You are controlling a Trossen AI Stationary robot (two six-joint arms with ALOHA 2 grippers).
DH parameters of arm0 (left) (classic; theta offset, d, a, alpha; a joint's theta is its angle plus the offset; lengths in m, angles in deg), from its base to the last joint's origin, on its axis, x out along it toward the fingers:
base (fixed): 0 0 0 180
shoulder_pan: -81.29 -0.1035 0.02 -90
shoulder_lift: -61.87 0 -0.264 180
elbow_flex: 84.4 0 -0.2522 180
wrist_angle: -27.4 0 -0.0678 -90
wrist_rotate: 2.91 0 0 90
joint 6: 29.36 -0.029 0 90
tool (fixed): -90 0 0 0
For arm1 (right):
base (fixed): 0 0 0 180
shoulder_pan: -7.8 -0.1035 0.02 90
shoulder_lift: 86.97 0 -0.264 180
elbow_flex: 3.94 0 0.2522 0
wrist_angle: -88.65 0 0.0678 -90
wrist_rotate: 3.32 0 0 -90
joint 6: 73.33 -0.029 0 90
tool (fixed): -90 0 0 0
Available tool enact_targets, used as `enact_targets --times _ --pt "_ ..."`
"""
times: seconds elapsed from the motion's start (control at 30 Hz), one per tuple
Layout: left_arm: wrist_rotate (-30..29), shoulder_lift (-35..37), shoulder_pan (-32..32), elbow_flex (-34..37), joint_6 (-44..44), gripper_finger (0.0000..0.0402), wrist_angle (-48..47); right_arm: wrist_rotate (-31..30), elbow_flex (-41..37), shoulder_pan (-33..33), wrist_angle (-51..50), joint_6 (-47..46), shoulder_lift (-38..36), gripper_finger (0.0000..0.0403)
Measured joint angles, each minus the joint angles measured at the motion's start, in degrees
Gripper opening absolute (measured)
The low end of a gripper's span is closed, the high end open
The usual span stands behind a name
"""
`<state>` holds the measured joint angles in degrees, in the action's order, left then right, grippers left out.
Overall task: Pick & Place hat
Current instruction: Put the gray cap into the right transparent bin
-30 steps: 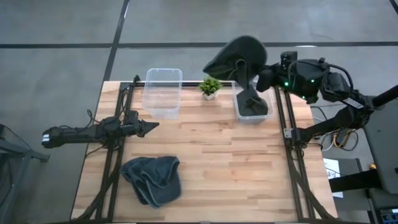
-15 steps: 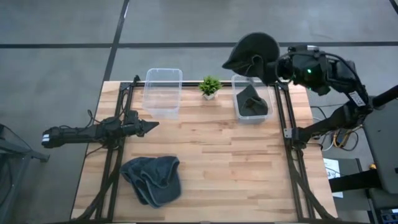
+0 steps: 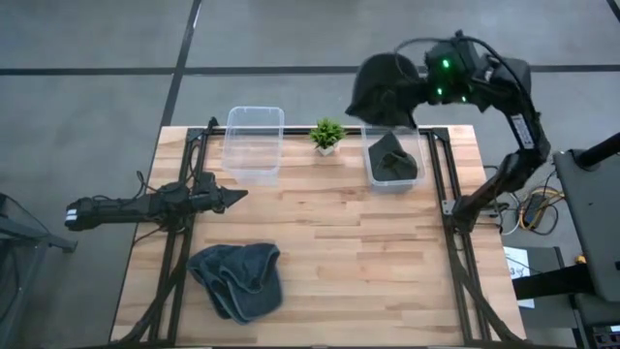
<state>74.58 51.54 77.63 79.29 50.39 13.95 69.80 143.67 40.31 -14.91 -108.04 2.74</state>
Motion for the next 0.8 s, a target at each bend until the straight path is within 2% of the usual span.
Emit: enact_targets --times 0.33,0.53,0.8 --pt "0.0 0.0 0.0 0.0 -0.2 0.0000 -0.1 6.7 -0.6 6.8 -0.2 1.4 4.1 0.0011" --pt "0.0 0.0 0.0 0.0 -0.2 0.0000 0.0 12.4 -5.8 9.6 -0.2 0.4 5.0 0.0011" --pt "0.0 0.0 0.0 0.0 -0.1 0.0000 0.0 17.6 -16.3 10.6 -0.2 -1.5 -2.0 0.0011"
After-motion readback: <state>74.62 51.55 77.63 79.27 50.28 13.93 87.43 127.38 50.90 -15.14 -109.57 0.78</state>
